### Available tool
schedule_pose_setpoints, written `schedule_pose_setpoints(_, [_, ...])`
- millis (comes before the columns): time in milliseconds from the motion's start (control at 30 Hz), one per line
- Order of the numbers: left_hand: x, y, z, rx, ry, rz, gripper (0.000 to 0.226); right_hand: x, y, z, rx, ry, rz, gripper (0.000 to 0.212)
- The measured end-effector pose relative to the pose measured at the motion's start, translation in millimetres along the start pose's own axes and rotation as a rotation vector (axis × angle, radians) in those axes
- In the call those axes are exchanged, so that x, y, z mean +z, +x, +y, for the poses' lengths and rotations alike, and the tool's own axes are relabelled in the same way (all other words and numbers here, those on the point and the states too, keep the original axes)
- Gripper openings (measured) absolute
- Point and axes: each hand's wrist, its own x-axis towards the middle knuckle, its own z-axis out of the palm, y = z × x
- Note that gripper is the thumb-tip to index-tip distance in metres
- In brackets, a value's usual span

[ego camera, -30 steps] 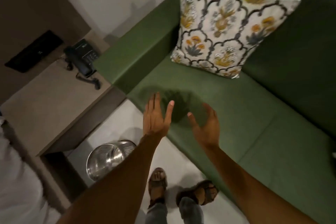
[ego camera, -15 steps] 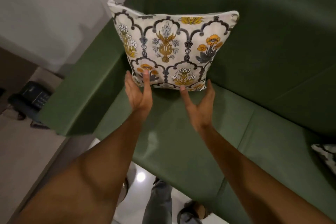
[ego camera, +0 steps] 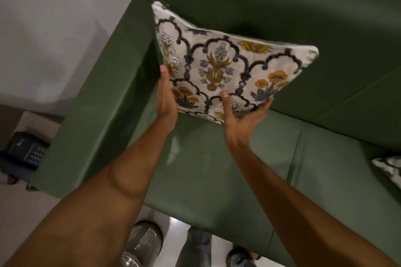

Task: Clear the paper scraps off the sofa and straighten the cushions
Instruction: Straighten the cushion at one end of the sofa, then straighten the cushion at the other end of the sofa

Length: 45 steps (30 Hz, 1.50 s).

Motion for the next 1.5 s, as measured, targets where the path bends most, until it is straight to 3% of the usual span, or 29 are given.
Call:
schedule_pose_setpoints(100, [24.2,-5.7,-5.6,-0.001,0.098,-0.091,0.095,-30.6,2.8,5.8,-0.032,0.008,0.057,0.128])
schedule_pose_setpoints(200, [34.8,-12.5,-13.3,-0.030,0.134,-0.083,0.111,-50.0,8.2,12.7,-0.031,-0.040,0.015,0.124])
schedule_pose_setpoints(367, [37.6,-39.3,-46.7,0.035,0.174,0.053,0.089,-60.7,4.2,25.5,0.045,0.009,0.004,0.126])
schedule_pose_setpoints(467, [42.9,-66.9,-81.6,-0.131,0.309,0.236,0.097,-78.9,1.9,33.4,0.095,0.004,0.009,0.129])
schedule_pose_setpoints(567, [62.5,-100.4,-109.9,-0.320,0.194,0.402,0.096,-111.5,2.1,41.9,0.113,-0.008,0.009,0.125])
schedule_pose_setpoints(667, [91.8,-137.3,-127.2,-0.481,0.209,0.442,0.092,-157.2,7.2,49.9,0.131,-0.031,0.044,0.127])
schedule_pose_setpoints(767, [132.8,-170.6,-130.6,-0.527,0.306,0.371,0.084,-209.9,16.4,56.8,0.167,-0.024,0.111,0.126])
schedule_pose_setpoints(967, [265.4,-225.5,-125.2,-0.368,0.459,0.088,0.061,-332.7,39.0,74.3,0.233,-0.008,0.259,0.115])
schedule_pose_setpoints(1233, [442.3,-306.3,-136.0,-0.112,0.610,-0.282,0.087,-494.2,63.4,102.0,0.321,0.111,0.651,0.119])
schedule_pose_setpoints(1367, [507.8,-347.9,-148.3,-0.066,0.598,-0.486,0.092,-562.6,69.0,113.8,0.366,0.159,0.888,0.120])
schedule_pose_setpoints(1500, [553.9,-376.9,-156.0,-0.031,0.542,-0.643,0.094,-614.8,79.7,125.6,0.342,0.318,0.955,0.120])
